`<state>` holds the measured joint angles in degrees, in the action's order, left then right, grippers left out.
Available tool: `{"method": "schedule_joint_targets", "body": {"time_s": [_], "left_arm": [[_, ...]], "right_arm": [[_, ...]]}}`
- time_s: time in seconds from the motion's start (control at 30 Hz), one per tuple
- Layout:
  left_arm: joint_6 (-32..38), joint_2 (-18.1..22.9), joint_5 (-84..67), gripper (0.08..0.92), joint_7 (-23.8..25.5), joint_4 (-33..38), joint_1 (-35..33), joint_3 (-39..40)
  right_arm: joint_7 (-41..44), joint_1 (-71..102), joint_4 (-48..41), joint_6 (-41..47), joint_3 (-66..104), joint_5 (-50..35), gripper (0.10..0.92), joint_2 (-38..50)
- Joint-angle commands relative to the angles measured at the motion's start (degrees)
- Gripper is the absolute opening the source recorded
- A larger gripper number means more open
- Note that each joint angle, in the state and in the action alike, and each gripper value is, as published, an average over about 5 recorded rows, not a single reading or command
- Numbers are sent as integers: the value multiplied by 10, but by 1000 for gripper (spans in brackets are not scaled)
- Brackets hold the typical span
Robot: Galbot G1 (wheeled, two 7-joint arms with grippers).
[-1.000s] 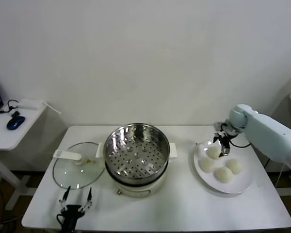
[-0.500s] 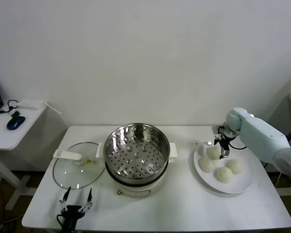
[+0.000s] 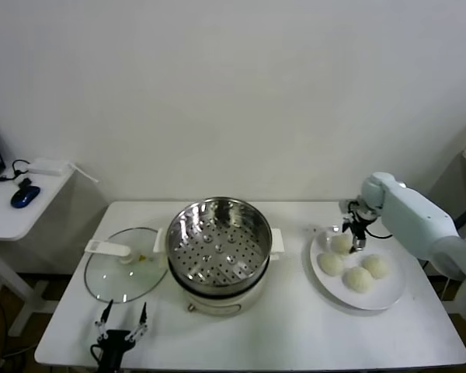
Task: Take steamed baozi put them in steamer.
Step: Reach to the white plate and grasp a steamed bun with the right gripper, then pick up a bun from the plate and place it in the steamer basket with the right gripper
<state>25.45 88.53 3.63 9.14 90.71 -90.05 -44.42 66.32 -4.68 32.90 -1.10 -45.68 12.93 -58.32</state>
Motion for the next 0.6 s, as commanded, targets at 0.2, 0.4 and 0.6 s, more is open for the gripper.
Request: {"method": "schedule_joint_targets", "body": {"time_s": [0.2,0.4,0.6], "left_arm": [[1,2,1,823,-1,3,-2,-1],[3,2,2,823,-2,3,-3,1],[3,0,2,823,-2,3,-3,2]], "right_arm": [[4,-14,11,-2,-10,-5,674,9],[6,-24,45,0,-31,-16,618,26],[8,-104,147,-1,-130,-77,589,68]]}}
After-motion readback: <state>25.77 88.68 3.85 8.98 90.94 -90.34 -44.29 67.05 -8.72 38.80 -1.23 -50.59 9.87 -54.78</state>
